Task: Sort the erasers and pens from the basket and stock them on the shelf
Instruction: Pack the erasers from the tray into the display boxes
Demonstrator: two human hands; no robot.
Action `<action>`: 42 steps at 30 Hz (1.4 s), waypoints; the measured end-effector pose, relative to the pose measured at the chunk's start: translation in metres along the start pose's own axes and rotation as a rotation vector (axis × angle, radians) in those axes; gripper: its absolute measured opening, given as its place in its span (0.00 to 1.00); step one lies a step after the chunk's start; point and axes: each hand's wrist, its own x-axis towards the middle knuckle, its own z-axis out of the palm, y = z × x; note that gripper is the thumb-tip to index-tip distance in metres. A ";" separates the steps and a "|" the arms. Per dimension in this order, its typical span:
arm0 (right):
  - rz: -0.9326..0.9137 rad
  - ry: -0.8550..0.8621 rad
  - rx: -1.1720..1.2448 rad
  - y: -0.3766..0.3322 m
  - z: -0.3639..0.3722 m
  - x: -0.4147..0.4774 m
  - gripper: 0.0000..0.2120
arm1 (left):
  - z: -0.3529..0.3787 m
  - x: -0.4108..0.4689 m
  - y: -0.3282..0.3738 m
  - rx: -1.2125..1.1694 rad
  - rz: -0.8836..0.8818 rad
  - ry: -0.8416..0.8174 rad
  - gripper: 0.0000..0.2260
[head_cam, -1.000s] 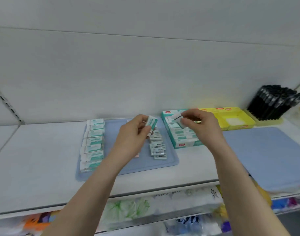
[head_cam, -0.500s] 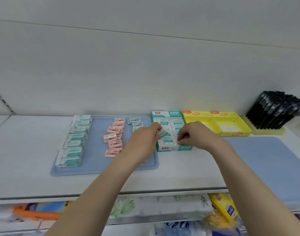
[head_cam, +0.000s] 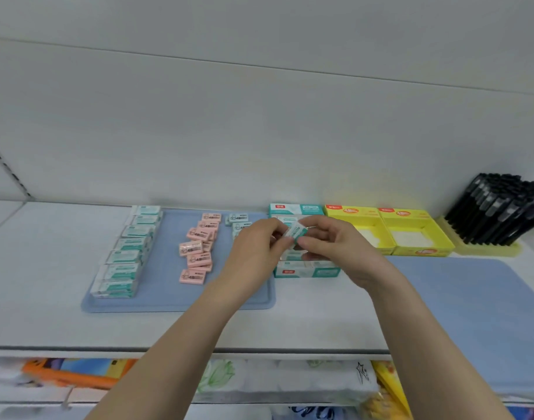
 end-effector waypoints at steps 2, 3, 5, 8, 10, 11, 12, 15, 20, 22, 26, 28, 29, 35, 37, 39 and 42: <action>0.012 0.035 0.123 0.005 0.002 0.003 0.08 | 0.006 0.004 0.003 -0.021 0.006 0.012 0.06; -0.005 0.101 0.111 0.006 0.001 0.006 0.08 | 0.008 0.006 0.003 -0.003 0.020 0.016 0.07; -0.071 0.298 -0.092 0.010 -0.010 0.016 0.08 | 0.010 0.009 -0.001 0.087 0.045 0.002 0.12; -0.184 0.435 -0.670 0.006 -0.031 0.033 0.09 | 0.011 0.017 -0.010 0.317 0.108 -0.087 0.15; -0.179 0.298 -0.885 0.001 -0.033 0.048 0.08 | 0.013 0.022 -0.014 0.402 0.148 -0.146 0.15; -0.149 0.220 -0.976 0.000 -0.030 0.055 0.10 | 0.013 0.024 -0.016 0.432 0.161 -0.171 0.14; -0.125 0.165 -1.060 0.002 -0.026 0.061 0.13 | 0.015 0.025 -0.018 0.463 0.173 -0.191 0.13; -0.129 0.146 -1.155 0.007 -0.022 0.067 0.17 | 0.020 0.028 -0.025 0.520 0.194 -0.226 0.13; -0.130 0.128 -1.258 0.013 -0.024 0.062 0.21 | 0.026 0.032 -0.028 0.538 0.214 -0.253 0.13; -0.189 0.183 -1.225 0.013 -0.022 0.060 0.22 | 0.026 0.032 -0.029 0.532 0.214 -0.252 0.14; -0.095 0.282 -1.078 0.005 -0.021 0.057 0.13 | 0.026 0.032 -0.029 0.523 0.221 -0.245 0.13; -0.058 0.271 -1.259 0.007 -0.020 0.057 0.12 | 0.026 0.033 -0.030 0.523 0.225 -0.248 0.13; -0.078 0.270 -1.329 0.008 -0.020 0.056 0.11 | 0.025 0.032 -0.030 0.524 0.225 -0.249 0.13; -0.166 -0.201 -1.243 0.003 -0.023 0.054 0.20 | 0.023 0.033 -0.030 0.528 0.218 -0.267 0.13; -0.145 -0.157 -1.277 0.007 -0.023 0.056 0.16 | 0.023 0.033 -0.030 0.529 0.216 -0.268 0.13; -0.126 -0.013 -1.356 0.007 -0.025 0.058 0.14 | 0.022 0.032 -0.031 0.529 0.214 -0.270 0.13; -0.121 0.158 -1.409 0.006 -0.023 0.063 0.12 | 0.023 0.032 -0.030 0.526 0.219 -0.260 0.13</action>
